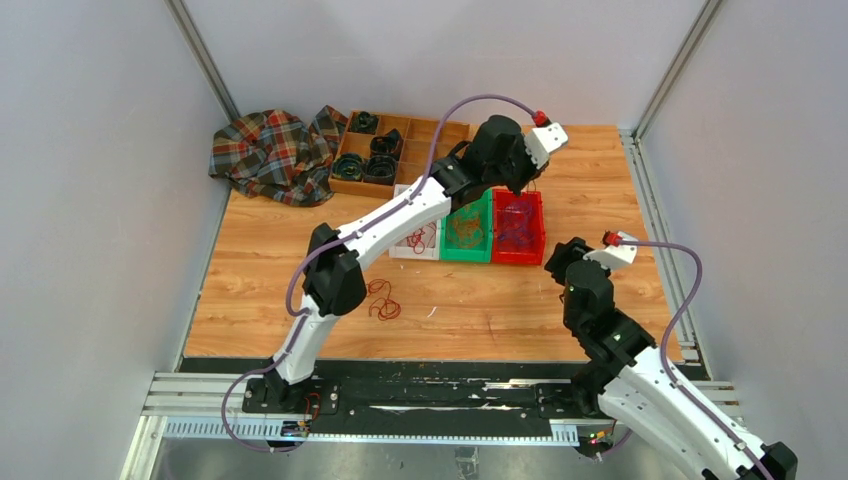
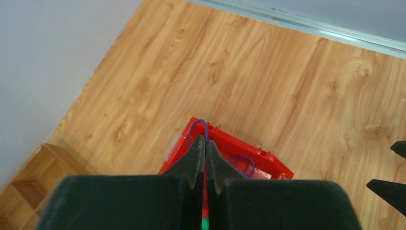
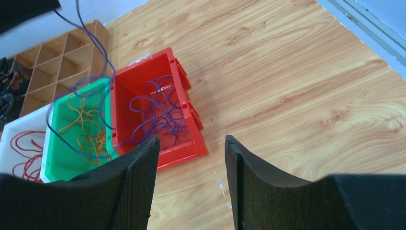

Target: Untangle the cables

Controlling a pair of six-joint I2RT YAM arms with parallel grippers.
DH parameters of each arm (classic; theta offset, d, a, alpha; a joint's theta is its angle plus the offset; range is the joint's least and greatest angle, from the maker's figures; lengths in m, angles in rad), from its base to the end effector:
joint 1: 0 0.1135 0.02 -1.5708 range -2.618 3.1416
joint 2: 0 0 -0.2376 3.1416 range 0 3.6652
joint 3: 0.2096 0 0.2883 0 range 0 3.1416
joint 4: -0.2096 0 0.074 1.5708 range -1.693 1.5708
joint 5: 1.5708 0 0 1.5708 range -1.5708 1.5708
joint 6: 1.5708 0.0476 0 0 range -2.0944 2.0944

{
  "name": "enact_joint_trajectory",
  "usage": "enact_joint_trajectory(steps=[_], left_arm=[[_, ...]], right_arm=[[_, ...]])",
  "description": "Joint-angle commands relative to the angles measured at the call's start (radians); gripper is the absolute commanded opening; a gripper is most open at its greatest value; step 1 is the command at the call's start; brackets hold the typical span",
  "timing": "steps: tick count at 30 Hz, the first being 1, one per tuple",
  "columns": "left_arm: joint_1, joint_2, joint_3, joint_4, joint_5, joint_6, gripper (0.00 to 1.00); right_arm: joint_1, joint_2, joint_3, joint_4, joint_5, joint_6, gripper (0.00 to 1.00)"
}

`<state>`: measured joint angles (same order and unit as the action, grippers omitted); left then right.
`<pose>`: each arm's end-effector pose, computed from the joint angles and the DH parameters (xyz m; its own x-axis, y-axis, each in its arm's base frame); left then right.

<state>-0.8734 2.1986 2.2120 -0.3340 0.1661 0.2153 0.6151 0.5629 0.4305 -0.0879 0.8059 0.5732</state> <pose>0.3507 -0.4309 0.3314 -0.0147 0.3456 -0.9383 0.8802 0.4496 0.1519 0.1920 0.0936 0.2392 -0.0548 0.4211 -0.9054 0.2442 0.8848 0.3968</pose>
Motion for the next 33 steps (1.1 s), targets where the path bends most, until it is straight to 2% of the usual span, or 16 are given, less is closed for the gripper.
enact_joint_trajectory(steps=[1,5,8,11,27,28,29,30,31,33], left_arm=[[-0.026,0.054,0.010,0.001,-0.036,-0.027,0.00],[-0.028,0.117,0.037,0.030,-0.155,0.034,0.00],[-0.030,0.182,0.097,-0.013,-0.190,0.066,0.00],[-0.030,0.218,0.088,-0.019,-0.208,0.098,0.00],[-0.031,0.316,0.066,-0.081,-0.086,0.161,0.00],[-0.030,0.320,0.072,-0.083,-0.094,0.159,0.03],[-0.030,0.323,0.082,-0.091,-0.101,0.163,0.12],[-0.030,0.329,0.098,-0.104,-0.108,0.170,0.27],[-0.030,0.331,0.117,-0.122,-0.115,0.176,0.35],[-0.029,0.328,0.148,-0.153,-0.121,0.182,0.43]], right_arm=[[-0.059,-0.018,0.016,-0.003,-0.036,0.027,0.52],[-0.120,-0.020,0.053,-0.005,-0.074,0.003,0.52],[-0.164,-0.023,0.080,-0.012,-0.102,-0.009,0.52],[-0.191,-0.023,0.099,-0.015,-0.122,-0.023,0.52],[-0.244,0.008,0.128,-0.023,-0.178,-0.024,0.52],[-0.244,0.008,0.136,-0.024,-0.180,-0.025,0.52],[-0.244,0.009,0.145,-0.027,-0.184,-0.027,0.52],[-0.245,0.009,0.151,-0.028,-0.188,-0.030,0.52],[-0.245,0.010,0.155,-0.032,-0.194,-0.032,0.52],[-0.246,0.009,0.163,-0.035,-0.204,-0.035,0.52]])
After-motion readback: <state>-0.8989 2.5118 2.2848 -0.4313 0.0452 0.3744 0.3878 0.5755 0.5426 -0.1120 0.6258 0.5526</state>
